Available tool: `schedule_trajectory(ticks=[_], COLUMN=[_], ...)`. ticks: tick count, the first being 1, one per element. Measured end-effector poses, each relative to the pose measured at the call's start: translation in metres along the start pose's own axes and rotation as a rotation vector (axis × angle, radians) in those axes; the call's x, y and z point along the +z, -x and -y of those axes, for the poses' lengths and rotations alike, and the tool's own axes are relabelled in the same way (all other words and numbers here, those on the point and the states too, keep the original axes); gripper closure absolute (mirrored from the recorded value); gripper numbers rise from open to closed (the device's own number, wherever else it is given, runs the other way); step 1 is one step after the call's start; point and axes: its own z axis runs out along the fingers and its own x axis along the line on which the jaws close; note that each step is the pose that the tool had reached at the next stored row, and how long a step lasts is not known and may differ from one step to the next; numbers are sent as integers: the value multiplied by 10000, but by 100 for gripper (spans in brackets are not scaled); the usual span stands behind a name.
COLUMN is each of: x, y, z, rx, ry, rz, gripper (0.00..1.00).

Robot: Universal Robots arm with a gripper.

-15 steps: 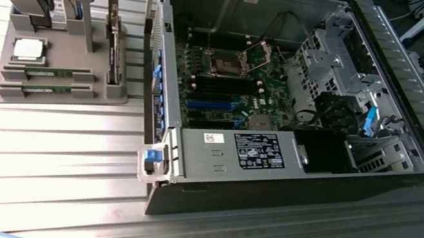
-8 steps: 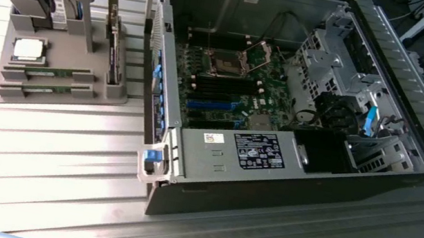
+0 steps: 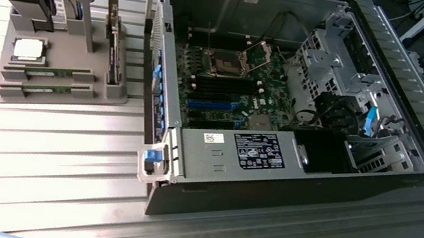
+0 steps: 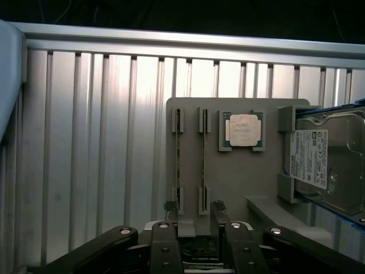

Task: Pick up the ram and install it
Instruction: 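Pick up the ram and move it above insertion slot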

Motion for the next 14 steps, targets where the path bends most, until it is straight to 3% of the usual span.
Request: schedule_trajectory(ticks=[14], x=[63], y=[-7], z=[1], rx=[0], ry=[0], rz=[-1], gripper=[64])
